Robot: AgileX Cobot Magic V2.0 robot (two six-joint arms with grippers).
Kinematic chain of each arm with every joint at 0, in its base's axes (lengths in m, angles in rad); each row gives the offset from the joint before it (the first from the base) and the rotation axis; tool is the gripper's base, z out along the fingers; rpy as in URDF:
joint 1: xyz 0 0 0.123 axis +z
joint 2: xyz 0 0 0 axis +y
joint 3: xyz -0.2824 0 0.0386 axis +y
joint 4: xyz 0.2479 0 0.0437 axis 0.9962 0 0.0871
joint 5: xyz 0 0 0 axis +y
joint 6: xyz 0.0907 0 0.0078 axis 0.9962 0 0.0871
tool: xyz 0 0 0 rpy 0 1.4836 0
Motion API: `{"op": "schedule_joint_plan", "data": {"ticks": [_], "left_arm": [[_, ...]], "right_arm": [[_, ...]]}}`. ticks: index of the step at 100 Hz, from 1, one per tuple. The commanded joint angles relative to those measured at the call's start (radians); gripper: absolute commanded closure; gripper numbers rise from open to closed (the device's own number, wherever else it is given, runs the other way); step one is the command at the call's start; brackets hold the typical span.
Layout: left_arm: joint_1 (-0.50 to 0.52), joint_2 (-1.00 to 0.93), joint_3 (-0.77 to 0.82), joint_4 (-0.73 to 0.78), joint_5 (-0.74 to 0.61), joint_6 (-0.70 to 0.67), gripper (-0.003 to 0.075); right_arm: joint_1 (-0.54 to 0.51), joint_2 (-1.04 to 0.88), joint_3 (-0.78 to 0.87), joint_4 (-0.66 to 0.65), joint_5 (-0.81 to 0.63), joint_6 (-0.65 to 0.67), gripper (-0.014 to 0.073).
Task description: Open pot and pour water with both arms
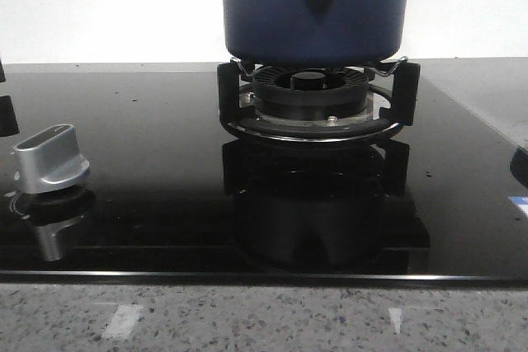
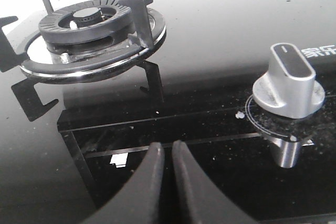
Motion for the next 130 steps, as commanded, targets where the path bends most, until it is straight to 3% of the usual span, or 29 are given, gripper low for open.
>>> {"op": "schedule_joint_plan", "data": {"ticks": [1, 79, 102, 130], "left_arm": [[0.002, -0.027, 0.031, -0.008, -0.033, -0.012, 0.0741], [0.002, -0.027, 0.031, -0.008, -0.033, -0.012, 0.0740], [0.002, -0.027, 0.031, -0.008, -0.033, -0.012, 0.0741], [0.002, -0.027, 0.031, 0.009, -0.039, -0.012, 0.0740]], "right_arm": [[0.000, -0.022, 0.027, 0.004, -0.030, -0.007, 0.0662], [0.000, -0.022, 0.027, 0.004, -0.066, -0.007, 0.0662], [0.000, -0.022, 0.027, -0.046, -0.276, -0.007, 0.0662], [0.000, -0.022, 0.027, 0.139, -0.528, -0.007, 0.0662]]}}
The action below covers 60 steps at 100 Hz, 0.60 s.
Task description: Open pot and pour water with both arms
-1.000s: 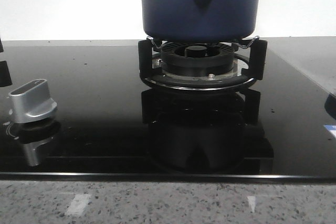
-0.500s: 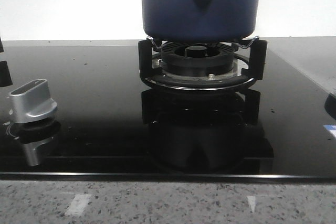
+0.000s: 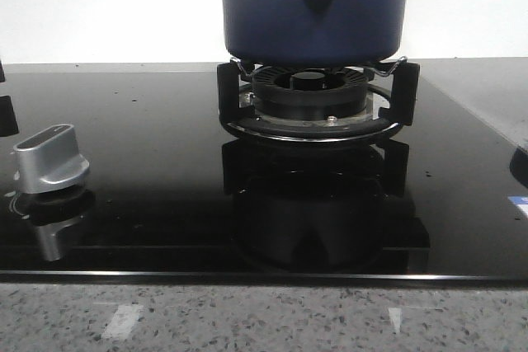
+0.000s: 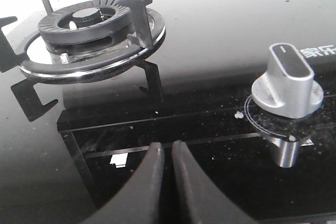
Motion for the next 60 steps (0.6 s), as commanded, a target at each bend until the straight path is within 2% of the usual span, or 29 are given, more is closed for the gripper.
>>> {"op": "schedule_joint_plan", "data": {"ticks": [1, 17, 27, 44, 60], "left_arm": [[0.002, -0.027, 0.031, 0.011, -0.039, -0.012, 0.0741], [0.002, -0.027, 0.031, 0.034, -0.054, -0.008, 0.0740], [0.002, -0.027, 0.031, 0.018, -0.175, -0.008, 0.0740], [0.002, -0.027, 0.031, -0.230, -0.444, -0.008, 0.0741], [0.002, -0.027, 0.030, -0.497, -0.566, -0.008, 0.0741]], "right_arm": [[0.000, -0.022, 0.027, 0.049, -0.144, -0.007, 0.0662], [0.000, -0.022, 0.027, 0.079, -0.150, 0.025, 0.0662], [0.000, -0.022, 0.027, 0.106, -0.140, 0.060, 0.0662], [0.000, -0.022, 0.025, 0.180, -0.128, 0.197, 0.0662], [0.002, -0.022, 0.006, 0.180, -0.007, 0.199, 0.0662]]}}
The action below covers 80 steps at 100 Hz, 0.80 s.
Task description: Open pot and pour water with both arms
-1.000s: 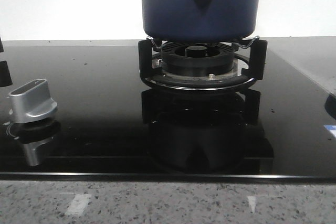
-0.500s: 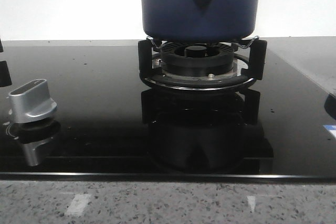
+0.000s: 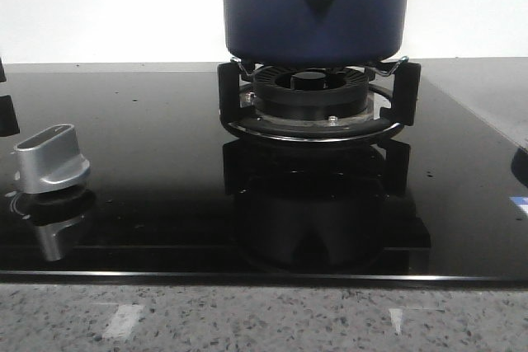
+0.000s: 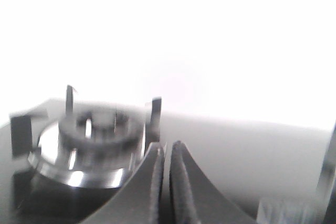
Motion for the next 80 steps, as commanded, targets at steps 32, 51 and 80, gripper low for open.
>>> {"op": "schedule_joint_plan", "data": {"ticks": [32, 51, 80], "left_arm": [[0.002, -0.025, -0.022, -0.358, -0.069, -0.008, 0.0741], [0.002, 0.077, -0.203, -0.145, 0.188, 0.000, 0.0740], [-0.095, 0.311, -0.453, -0.077, 0.265, 0.125, 0.0695]], "right_arm": [[0.003, -0.008, -0.189, -0.067, 0.185, -0.139, 0.0662], [0.003, 0.103, -0.392, -0.166, 0.437, -0.372, 0.0662], [0.030, 0.225, -0.579, -0.347, 0.565, -0.451, 0.0659]]}}
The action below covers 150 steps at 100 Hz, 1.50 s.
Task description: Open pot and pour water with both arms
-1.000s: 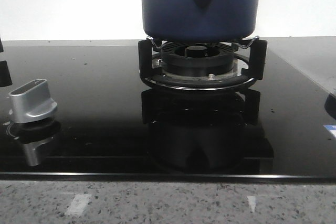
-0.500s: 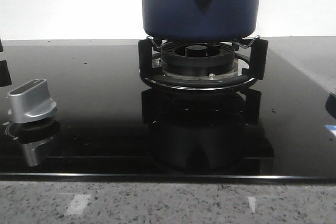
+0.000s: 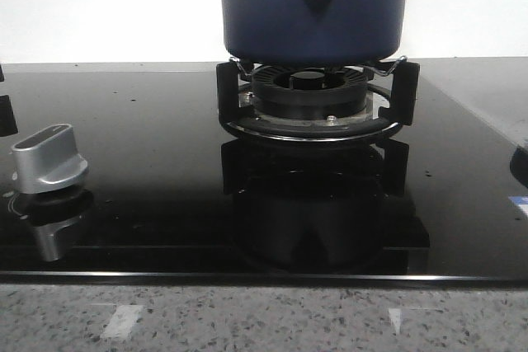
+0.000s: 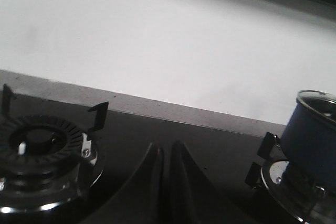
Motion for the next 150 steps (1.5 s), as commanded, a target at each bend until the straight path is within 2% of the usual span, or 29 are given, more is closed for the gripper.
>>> {"op": "schedule_joint_plan", "data": {"ticks": [1, 8, 18, 27, 32, 42, 49, 54, 69, 87, 94, 118, 150], "left_arm": [[-0.063, 0.064, -0.093, 0.000, -0.041, 0.099, 0.0688], [-0.119, 0.103, -0.133, 0.000, -0.041, 0.158, 0.0596], [-0.202, 0.171, -0.182, -0.001, -0.039, 0.168, 0.0408], [-0.279, 0.248, -0.218, -0.001, -0.039, 0.168, 0.0275], [-0.319, 0.292, -0.234, -0.001, -0.039, 0.168, 0.0239], [-0.398, 0.376, -0.264, -0.001, -0.054, 0.170, 0.0238], [-0.454, 0.436, -0.290, 0.003, -0.083, 0.172, 0.0238], [-0.501, 0.484, -0.312, 0.025, -0.109, 0.172, 0.0237], [-0.618, 0.614, -0.396, 0.142, -0.195, 0.173, 0.0235], [-0.692, 0.764, -0.507, 0.155, -0.293, 0.173, 0.0237], [-0.696, 0.808, -0.545, 0.155, -0.324, 0.173, 0.0237], [-0.696, 0.949, -0.667, 0.155, -0.305, 0.173, 0.0239], [-0.696, 1.082, -0.762, 0.154, -0.312, 0.173, 0.0241]], "right_arm": [[0.013, 0.028, -0.065, -0.055, -0.043, -0.022, 0.0659], [0.013, 0.028, -0.082, -0.063, -0.032, -0.022, 0.0658], [0.013, 0.028, -0.088, -0.059, -0.028, -0.022, 0.0638], [0.013, 0.028, -0.088, -0.054, -0.027, -0.022, 0.0535], [0.013, 0.028, -0.088, -0.046, -0.032, -0.022, 0.0448], [0.014, 0.028, -0.088, -0.007, -0.055, -0.022, 0.0256], [0.024, 0.028, -0.088, 0.005, -0.066, -0.022, 0.0172], [0.031, 0.028, -0.088, 0.005, -0.066, -0.022, 0.0144], [0.032, 0.028, -0.088, 0.005, -0.066, -0.022, 0.0139], [0.039, 0.028, -0.088, 0.023, -0.066, -0.022, 0.0139], [0.051, 0.028, -0.088, 0.023, -0.066, -0.022, 0.0139], [0.071, 0.028, -0.088, 0.023, -0.062, -0.022, 0.0139], [0.071, 0.028, -0.063, 0.023, -0.062, -0.022, 0.0139]]}}
